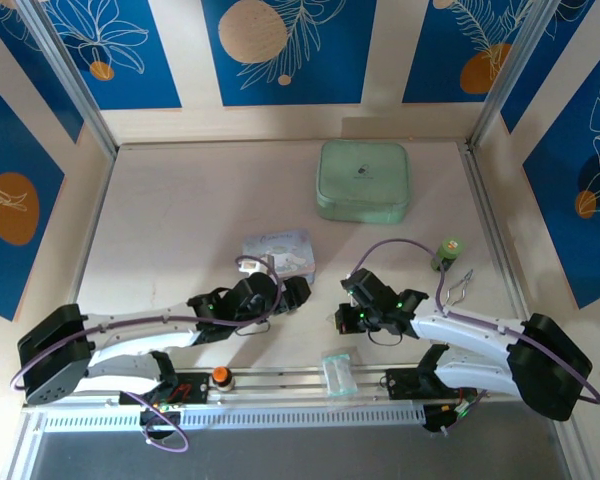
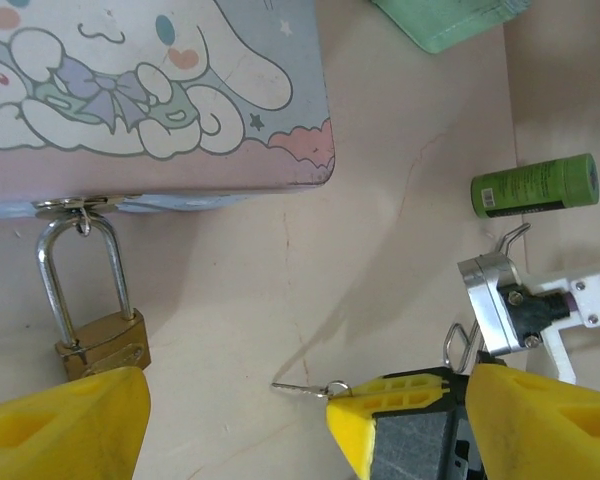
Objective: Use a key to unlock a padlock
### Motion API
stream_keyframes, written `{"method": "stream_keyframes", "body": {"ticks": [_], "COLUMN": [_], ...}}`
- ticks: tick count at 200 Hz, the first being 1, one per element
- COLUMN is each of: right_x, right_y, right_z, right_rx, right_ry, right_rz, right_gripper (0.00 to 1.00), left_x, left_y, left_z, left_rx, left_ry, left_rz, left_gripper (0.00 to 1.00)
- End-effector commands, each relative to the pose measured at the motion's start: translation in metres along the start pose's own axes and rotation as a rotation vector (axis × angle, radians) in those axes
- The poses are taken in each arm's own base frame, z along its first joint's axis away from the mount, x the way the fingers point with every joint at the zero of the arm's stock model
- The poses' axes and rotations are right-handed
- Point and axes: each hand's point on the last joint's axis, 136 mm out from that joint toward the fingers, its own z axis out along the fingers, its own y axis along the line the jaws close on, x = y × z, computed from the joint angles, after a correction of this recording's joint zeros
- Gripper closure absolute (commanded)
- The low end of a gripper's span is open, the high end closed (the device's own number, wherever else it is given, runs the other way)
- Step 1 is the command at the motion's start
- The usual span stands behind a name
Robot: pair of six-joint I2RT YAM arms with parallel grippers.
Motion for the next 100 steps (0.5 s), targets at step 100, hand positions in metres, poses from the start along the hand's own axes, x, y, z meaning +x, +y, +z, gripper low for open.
{"method": "stream_keyframes", "body": {"ticks": [100], "right_x": [0.02], "right_y": [-0.004], "right_z": [0.008], "right_rx": [0.068], "right_ry": [0.09], "right_rz": [-0.052], "right_gripper": [0.93], "left_x": [-0.003], "left_y": [0.002], "left_z": [-0.002], "left_rx": [-0.019], "left_ry": [-0.079], "left_rz": [-0.234], "left_gripper": [0.23]}}
